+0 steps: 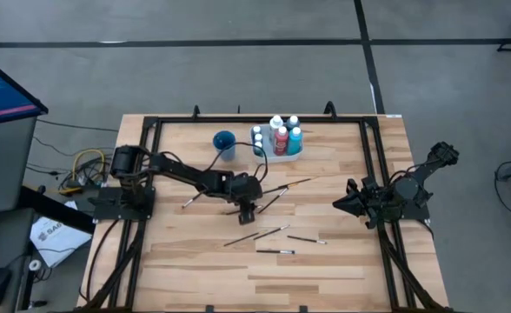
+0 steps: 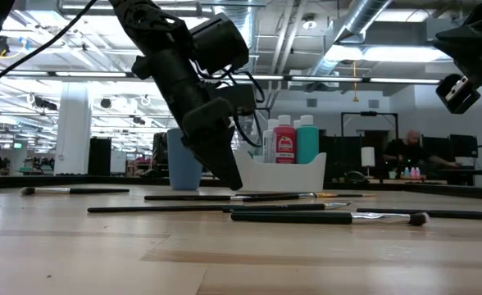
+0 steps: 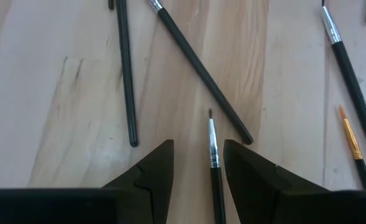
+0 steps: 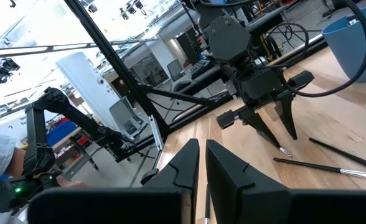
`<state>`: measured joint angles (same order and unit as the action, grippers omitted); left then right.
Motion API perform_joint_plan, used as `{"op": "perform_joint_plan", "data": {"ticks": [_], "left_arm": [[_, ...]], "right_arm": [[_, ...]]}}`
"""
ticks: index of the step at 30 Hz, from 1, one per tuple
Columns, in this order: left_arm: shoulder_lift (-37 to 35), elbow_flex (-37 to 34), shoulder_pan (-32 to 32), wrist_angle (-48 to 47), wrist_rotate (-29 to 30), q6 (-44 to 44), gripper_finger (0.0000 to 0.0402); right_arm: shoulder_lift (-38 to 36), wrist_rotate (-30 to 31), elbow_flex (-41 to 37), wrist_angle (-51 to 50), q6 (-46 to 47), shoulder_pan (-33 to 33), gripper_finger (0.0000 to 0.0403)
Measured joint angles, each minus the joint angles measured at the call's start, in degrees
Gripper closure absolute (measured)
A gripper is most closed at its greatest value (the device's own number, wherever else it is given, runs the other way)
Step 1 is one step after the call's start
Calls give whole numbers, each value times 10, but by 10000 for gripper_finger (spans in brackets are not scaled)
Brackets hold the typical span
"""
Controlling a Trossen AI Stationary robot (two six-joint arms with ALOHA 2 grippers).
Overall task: Pick & Place Paint Supplies
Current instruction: Put the silver and black paint brush into the blue cup
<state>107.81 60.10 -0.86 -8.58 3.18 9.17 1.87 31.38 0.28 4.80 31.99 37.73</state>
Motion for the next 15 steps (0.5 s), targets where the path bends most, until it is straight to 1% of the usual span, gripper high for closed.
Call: {"op": "perform_joint_plan", "data": {"ticks": [6,12,15], "left_arm": [[11,-1,-1,5,-1,-14,270],[41,15,-7,11,4,-20,270],[44,20,-7,10,5,-29,270]], "right_arm": [[0,0,0,0,0,0,378],[0,0,0,2,0,0,380],[0,0,0,2,0,0,380]]}}
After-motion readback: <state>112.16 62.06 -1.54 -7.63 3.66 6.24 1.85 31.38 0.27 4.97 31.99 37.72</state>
